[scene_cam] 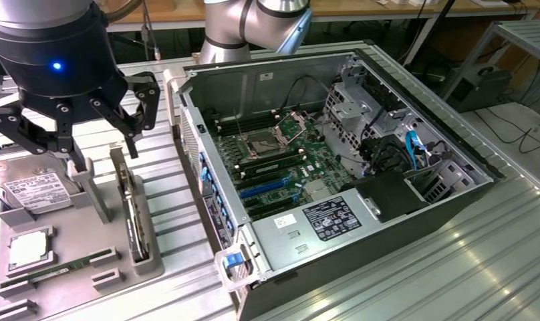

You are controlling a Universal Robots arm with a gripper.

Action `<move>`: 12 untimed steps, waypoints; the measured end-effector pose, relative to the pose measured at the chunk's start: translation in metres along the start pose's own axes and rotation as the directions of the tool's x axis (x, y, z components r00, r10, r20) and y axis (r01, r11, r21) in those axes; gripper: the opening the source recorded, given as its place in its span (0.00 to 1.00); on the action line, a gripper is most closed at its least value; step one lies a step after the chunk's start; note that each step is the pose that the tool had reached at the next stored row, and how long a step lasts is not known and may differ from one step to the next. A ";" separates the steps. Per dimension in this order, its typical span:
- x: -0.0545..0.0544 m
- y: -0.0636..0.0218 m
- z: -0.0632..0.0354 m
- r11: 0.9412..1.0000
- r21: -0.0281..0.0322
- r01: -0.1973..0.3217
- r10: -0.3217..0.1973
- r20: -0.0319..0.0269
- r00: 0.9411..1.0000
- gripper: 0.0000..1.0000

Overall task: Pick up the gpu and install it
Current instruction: 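Pick up the gpu and move the gpu toward the slot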

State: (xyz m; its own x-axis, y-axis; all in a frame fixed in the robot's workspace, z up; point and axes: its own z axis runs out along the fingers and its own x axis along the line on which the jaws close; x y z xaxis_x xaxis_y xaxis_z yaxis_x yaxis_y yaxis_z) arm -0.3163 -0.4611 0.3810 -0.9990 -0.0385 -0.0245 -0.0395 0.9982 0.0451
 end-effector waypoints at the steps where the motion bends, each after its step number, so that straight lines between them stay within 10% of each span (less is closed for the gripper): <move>1: 0.000 0.0000 0.0003 1.000 0.000 0.000 0.000 0.000 1.000 0.60; 12: 0.000 -0.0001 0.0057 1.000 0.000 0.000 0.000 0.000 1.000 0.60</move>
State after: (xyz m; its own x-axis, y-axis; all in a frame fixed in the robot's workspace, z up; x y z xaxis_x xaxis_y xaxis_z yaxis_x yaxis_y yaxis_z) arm -0.3163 -0.4610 0.3752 -0.9990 -0.0385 -0.0245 -0.0396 0.9982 0.0450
